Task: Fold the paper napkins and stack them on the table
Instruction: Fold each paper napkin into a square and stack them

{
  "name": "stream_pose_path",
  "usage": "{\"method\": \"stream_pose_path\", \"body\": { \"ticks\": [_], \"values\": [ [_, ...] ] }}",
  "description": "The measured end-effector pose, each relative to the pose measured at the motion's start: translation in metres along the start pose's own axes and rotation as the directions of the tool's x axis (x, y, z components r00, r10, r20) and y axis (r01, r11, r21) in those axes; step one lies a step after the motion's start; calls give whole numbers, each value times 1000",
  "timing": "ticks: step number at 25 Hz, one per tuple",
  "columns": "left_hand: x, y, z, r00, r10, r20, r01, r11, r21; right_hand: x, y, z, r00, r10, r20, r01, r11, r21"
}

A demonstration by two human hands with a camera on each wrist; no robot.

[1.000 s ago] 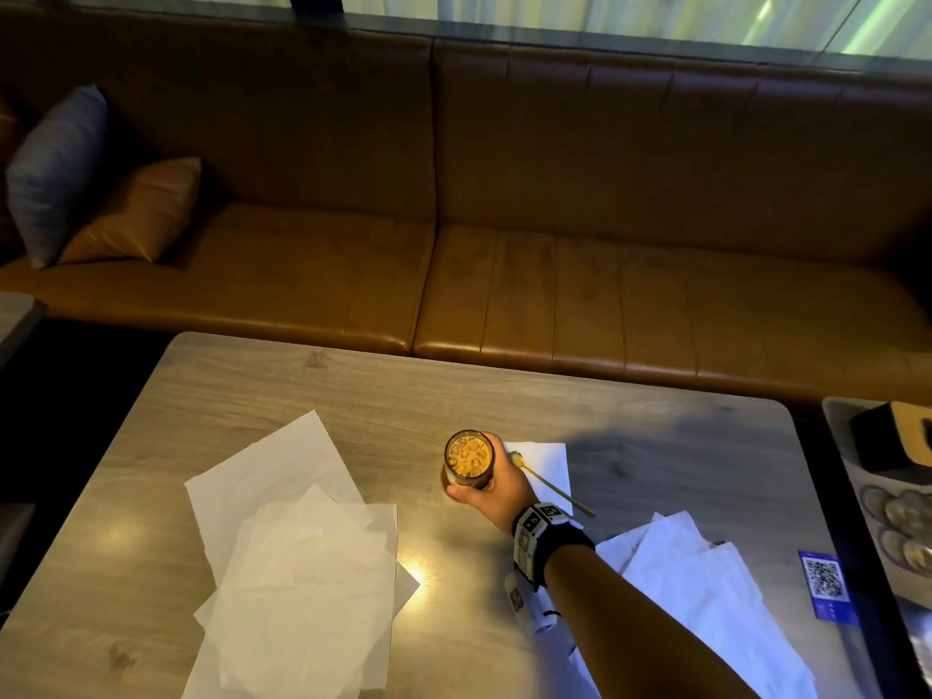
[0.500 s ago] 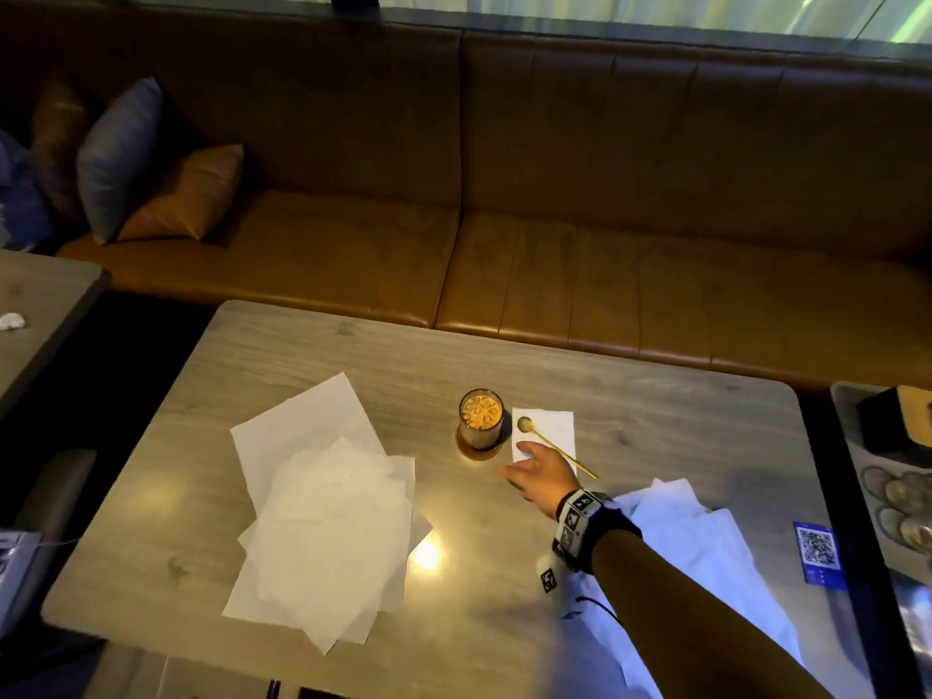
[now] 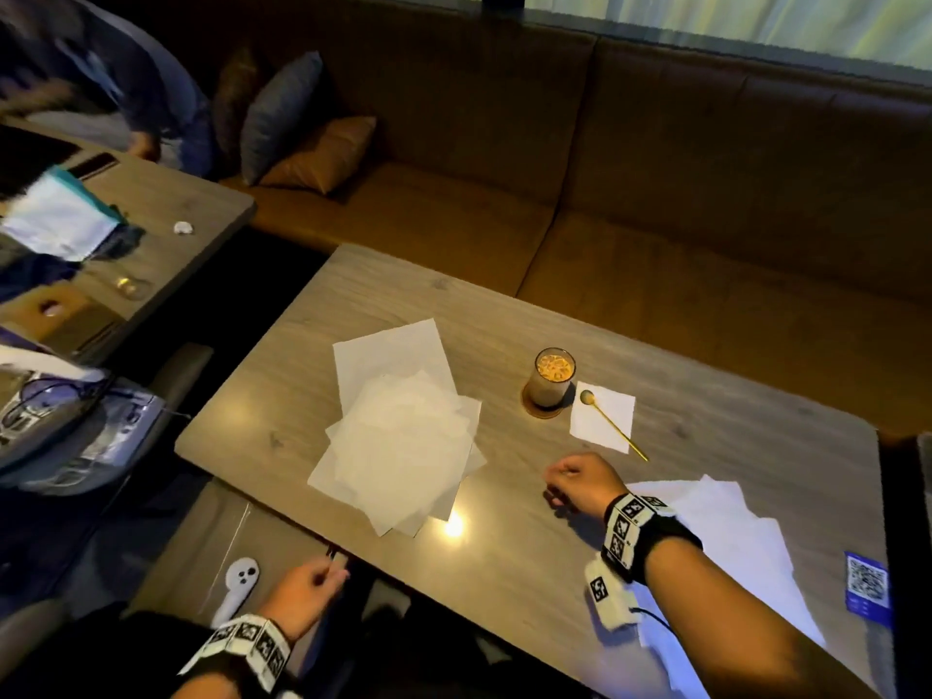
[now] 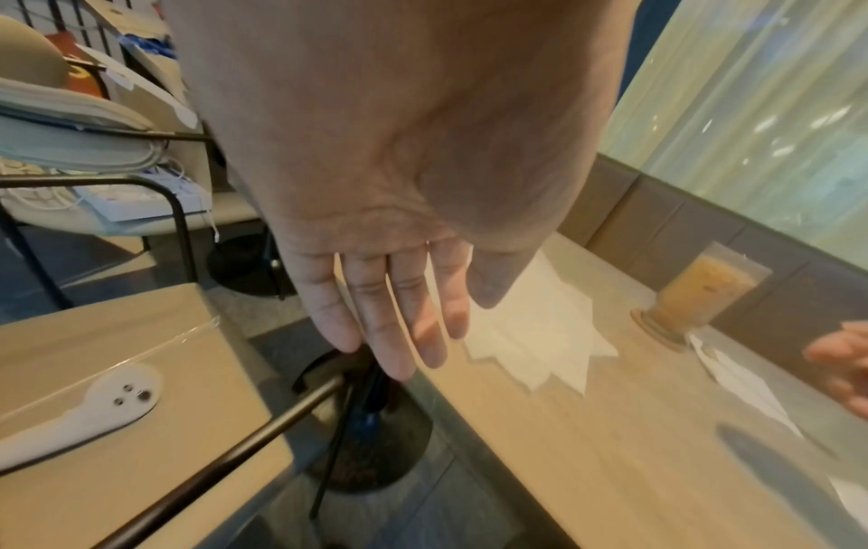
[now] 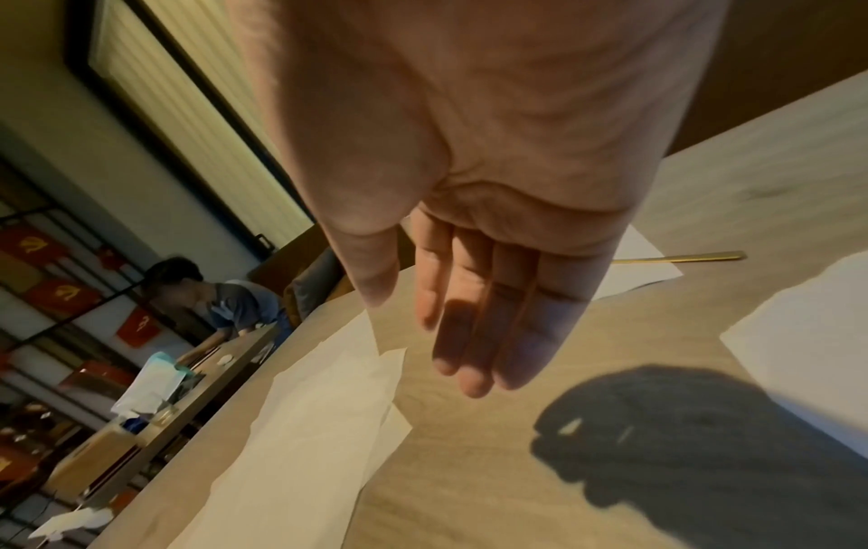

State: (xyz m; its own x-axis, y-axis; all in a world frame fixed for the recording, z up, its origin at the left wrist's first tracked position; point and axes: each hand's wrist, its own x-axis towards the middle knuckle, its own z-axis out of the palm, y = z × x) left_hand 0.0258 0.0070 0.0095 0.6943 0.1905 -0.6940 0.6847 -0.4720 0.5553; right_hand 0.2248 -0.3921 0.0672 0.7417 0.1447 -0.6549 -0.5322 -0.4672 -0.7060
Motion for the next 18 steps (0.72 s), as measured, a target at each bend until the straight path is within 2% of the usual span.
{"method": "stream_pose_path", "body": {
  "ticks": [4,6,8,10,13,16,18],
  "values": [
    [26,34,-42,988,43,-148,-39,999,25,6,-27,30,998,-61,34,68,967,-244],
    [36,61,-58,978,106,-180,-102,994,33,14,-39,46,998,-51,31,58,964,-261],
    [48,81,-67,972,117,-204,-122,992,-13,23,-46,61,998,-46,31,53,960,-275],
    [66,87,-72,975,97,-200,-105,994,-29,34,-53,76,998,-51,38,60,953,-297],
    [93,97,-70,976,99,-192,-94,995,36,55,-57,97,999,-41,31,49,943,-329],
    [114,105,-60,981,29,-194,-14,997,81,73,-57,110,1000,-16,-5,13,936,-351],
    [129,108,-54,975,-17,-222,42,993,108,88,-53,116,997,33,-73,-56,938,-342]
  ]
}}
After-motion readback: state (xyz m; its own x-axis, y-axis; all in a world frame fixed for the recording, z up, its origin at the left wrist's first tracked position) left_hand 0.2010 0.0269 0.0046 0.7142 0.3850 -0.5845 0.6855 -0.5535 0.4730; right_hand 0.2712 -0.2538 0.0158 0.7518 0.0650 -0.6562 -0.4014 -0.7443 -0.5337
